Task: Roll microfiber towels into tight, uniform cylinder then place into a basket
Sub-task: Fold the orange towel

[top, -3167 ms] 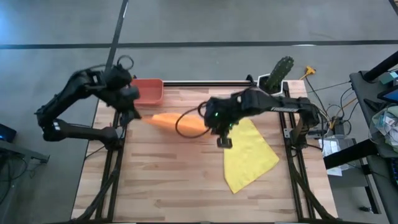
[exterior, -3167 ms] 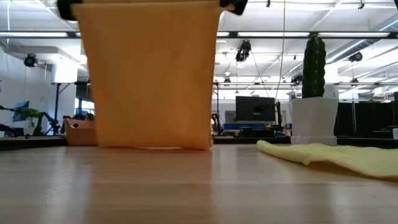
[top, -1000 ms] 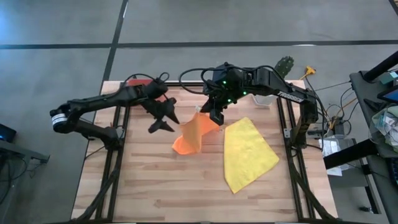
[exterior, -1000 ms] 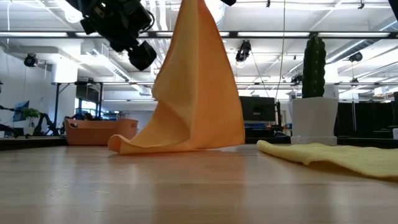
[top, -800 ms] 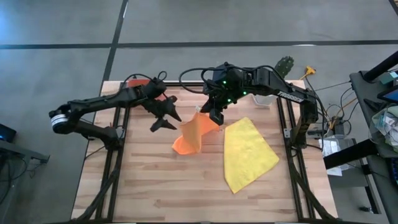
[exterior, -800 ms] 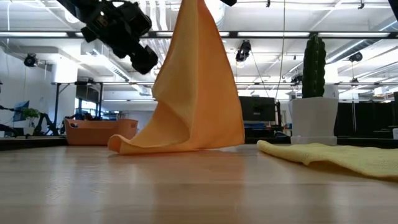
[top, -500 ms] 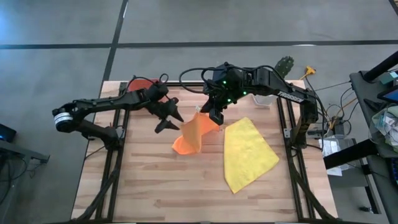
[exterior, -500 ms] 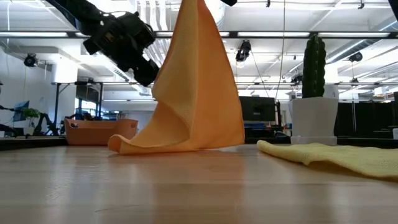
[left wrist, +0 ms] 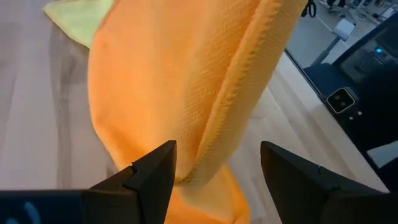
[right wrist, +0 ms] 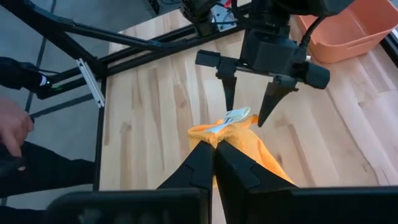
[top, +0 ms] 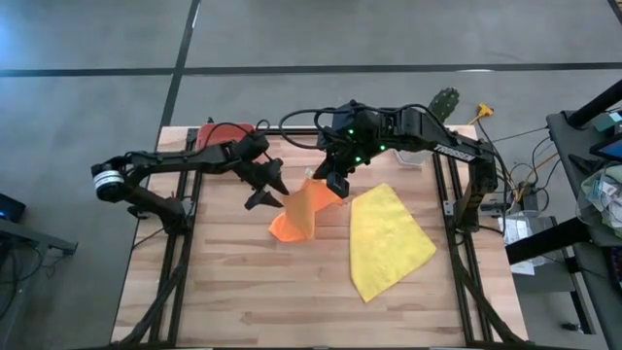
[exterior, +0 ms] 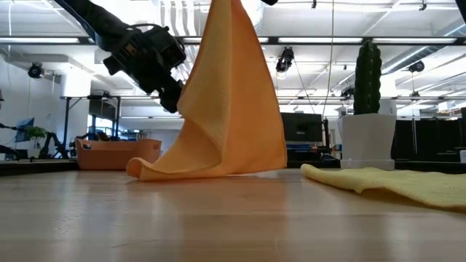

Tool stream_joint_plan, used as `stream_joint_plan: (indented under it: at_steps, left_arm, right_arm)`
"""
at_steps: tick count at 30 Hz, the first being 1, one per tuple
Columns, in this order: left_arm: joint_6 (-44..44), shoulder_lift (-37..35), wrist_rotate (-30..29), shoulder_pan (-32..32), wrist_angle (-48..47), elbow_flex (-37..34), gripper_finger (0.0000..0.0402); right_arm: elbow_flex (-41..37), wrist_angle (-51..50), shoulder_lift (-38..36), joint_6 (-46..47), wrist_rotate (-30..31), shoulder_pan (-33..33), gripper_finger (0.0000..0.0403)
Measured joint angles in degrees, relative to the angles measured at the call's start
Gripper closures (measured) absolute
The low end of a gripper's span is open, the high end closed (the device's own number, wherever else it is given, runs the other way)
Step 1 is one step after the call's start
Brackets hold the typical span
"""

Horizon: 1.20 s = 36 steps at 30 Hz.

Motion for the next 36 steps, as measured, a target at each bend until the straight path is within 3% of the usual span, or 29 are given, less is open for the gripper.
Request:
stream_joint_plan:
  at_steps: [5, 23, 36]
  left_arm:
    - [-0.07, -0.41, 2.83, -0.17, -0.07, -0.97, 0.0184]
    - [0.07, -0.52, 2.60, -0.20, -0.37, -2.83, 0.0189]
    - [-1.53, -0.94, 4.10, -0.20, -0.41, -2.53, 0.0313]
  right_arm:
    - [0.00, 0.00, 0.00, 0.15, 0.00, 0.02, 0.0394]
    - [-0.02, 0.02, 0.00, 0.15, 0.02, 0.00, 0.0394]
    - [-0.02, 0.02, -0.02, 0.15, 0.04, 0.00, 0.0394]
